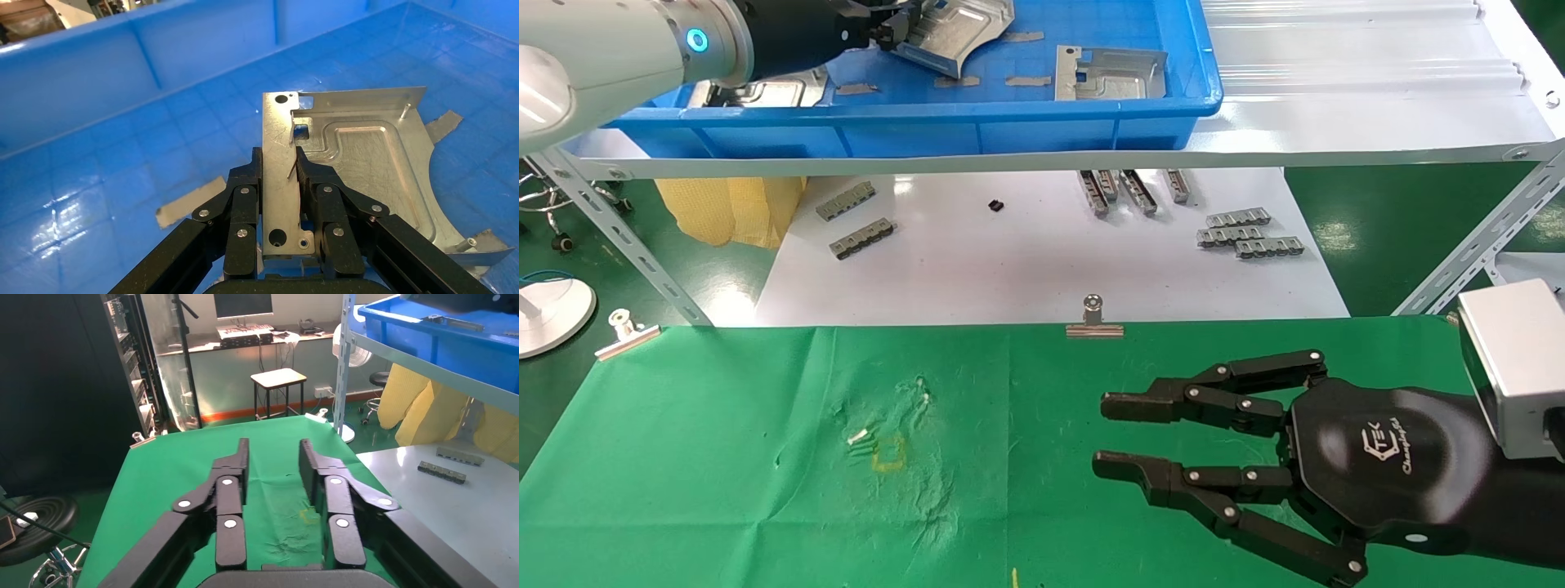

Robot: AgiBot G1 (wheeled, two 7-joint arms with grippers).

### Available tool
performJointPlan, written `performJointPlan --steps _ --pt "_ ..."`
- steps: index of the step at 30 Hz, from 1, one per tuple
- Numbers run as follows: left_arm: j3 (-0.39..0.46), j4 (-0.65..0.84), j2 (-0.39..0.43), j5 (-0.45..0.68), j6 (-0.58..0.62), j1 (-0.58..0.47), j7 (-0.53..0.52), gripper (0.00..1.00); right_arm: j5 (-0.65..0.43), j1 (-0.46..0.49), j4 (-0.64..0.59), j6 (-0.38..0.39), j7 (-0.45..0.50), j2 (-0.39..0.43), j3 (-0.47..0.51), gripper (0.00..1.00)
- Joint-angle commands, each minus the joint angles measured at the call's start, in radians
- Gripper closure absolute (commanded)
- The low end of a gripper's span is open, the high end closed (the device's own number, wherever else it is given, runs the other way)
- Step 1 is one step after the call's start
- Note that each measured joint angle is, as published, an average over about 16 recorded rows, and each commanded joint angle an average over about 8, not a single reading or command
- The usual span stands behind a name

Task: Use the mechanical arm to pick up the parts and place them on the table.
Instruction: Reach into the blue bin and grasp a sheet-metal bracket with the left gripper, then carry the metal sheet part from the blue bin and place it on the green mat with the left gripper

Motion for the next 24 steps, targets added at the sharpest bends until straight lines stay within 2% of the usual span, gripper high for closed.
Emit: performJointPlan --steps 1,5,8,20,24 --pt "-0.002 -0.002 -0.002 -0.003 -0.004 -0.005 0.0 1.0 0.0 0.0 0.0 0.0 0.0 0.0 0.0 0.0" --pt "-0.011 -0.015 -0.019 -0.018 0.04 -0.021 0.028 1.0 0.0 0.0 0.0 0.0 0.0 0.0 0.0 0.0" --pt "-0.012 -0.03 -0.042 -0.02 0.117 -0.027 0.074 1.0 0.0 0.0 0.0 0.0 0.0 0.0 0.0 0.0" --pt "-0.046 -0.075 -0.222 -0.09 0.673 -0.012 0.285 1.0 0.0 0.0 0.0 0.0 0.0 0.0 0.0 0.0" --pt "-0.064 -0.077 -0.266 -0.121 0.796 -0.017 0.335 1.0 0.0 0.0 0.0 0.0 0.0 0.0 0.0 0.0"
